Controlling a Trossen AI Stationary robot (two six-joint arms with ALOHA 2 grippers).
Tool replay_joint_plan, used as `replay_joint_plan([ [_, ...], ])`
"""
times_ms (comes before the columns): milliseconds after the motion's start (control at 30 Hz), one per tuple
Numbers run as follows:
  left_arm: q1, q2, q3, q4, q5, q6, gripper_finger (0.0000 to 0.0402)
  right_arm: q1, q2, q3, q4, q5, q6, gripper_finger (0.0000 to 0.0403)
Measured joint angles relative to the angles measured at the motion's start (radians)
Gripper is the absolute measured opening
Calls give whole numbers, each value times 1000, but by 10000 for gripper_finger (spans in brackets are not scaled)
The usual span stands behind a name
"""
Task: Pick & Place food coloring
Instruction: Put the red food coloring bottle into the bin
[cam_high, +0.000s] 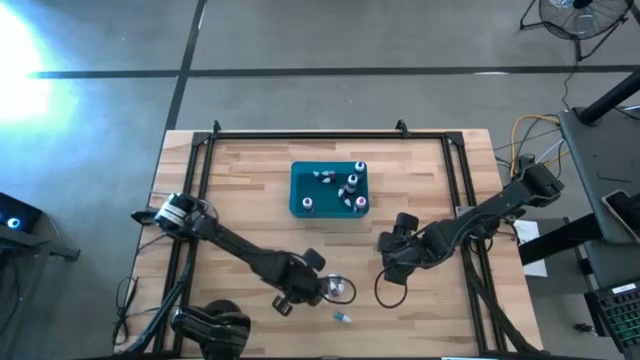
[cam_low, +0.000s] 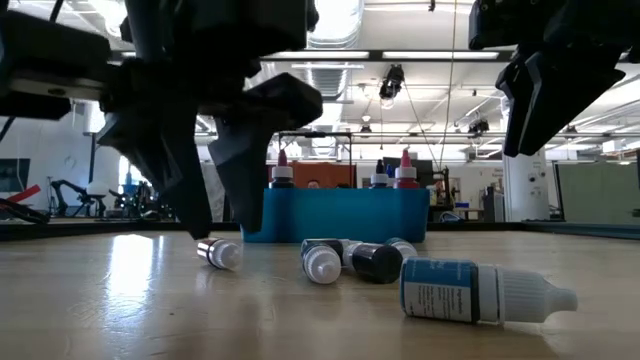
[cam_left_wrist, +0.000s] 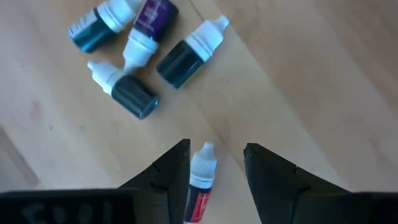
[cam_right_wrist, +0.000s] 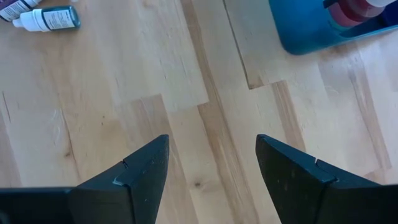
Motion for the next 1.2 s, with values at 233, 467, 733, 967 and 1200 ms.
replay_joint_plan([
  [233, 35, 1, -1, -6, 8, 1, 128, 0, 2, 0, 2, 0, 2, 231],
  [467, 54, 1, -26, -4, 69, 2, 128, 0, 2, 0, 3, 1, 8, 228],
  [733, 44, 1, -61, 15, 92, 27, 128, 0, 2, 0, 3, 2, 10, 228],
  [967, 56, 1, -74, 18, 63, 22, 128, 0, 3, 0, 3, 2, 10, 228],
  [1200, 67, -5, 73, -23, -134, -603, 128, 0, 3, -6, 5, 3, 33, 228],
])
